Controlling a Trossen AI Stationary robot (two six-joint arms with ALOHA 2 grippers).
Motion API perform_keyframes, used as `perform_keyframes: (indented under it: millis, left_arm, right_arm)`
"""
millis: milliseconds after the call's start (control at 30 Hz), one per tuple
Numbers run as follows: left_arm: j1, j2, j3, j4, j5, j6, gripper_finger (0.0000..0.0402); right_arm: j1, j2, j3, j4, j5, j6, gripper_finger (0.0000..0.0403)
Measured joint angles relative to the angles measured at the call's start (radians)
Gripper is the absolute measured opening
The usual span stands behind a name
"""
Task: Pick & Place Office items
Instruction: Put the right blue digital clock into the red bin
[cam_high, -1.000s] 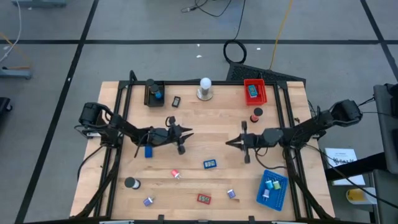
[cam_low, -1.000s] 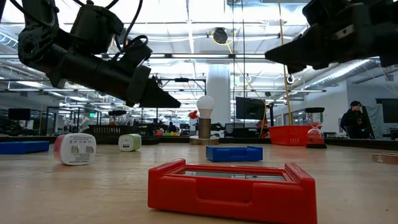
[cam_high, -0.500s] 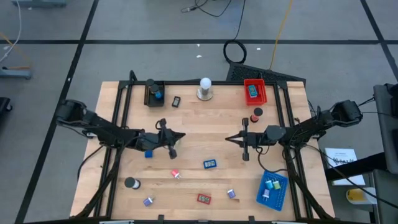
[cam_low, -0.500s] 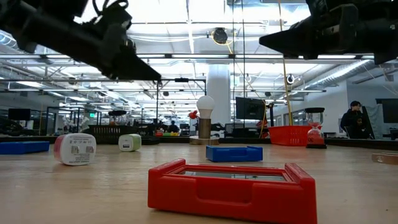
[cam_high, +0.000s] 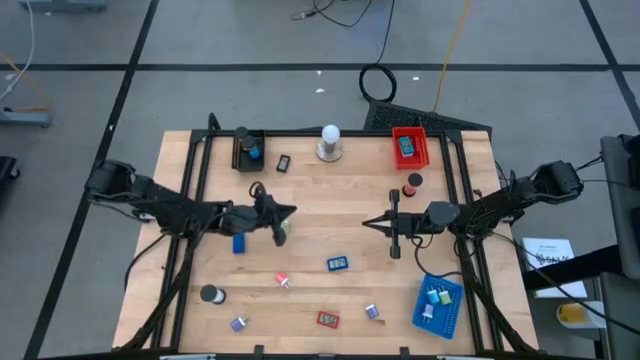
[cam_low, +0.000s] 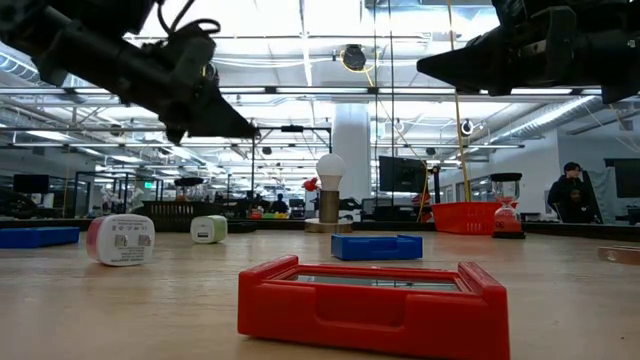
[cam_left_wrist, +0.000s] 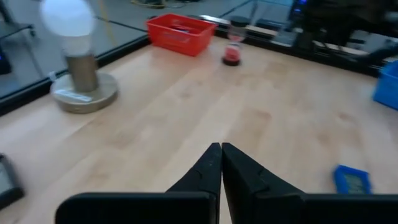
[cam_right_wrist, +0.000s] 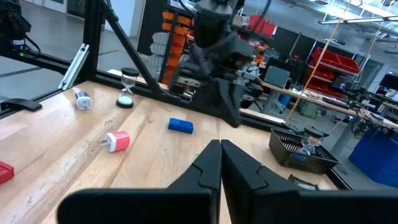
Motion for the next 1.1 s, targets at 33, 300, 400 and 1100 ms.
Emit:
perform_keyframes:
  millis: [33,300,400,1100]
  left_arm:
    - [0.013,0.0,0.0,-0.001,0.0,0.0,0.0023]
    - [0.038,0.0,0.032,-0.087,-0.023,-0.005,0.0111]
    - [0.016,0.013,0.109,-0.247,-0.025,-0.022,0.0152]
    - [-0.187,0.484,0.504,-0.401,0.037,-0.011,0.0303]
  right_arm:
    - [0.0,0.0,0.0,0.0,0.0,0.0,0.0]
    - [0.0,0.0,0.0,0.0,0.0,0.0,0.0]
    - [0.0,0.0,0.0,0.0,0.0,0.0,0.0]
    - [0.0,0.0,0.0,0.0,0.0,0.0,0.0]
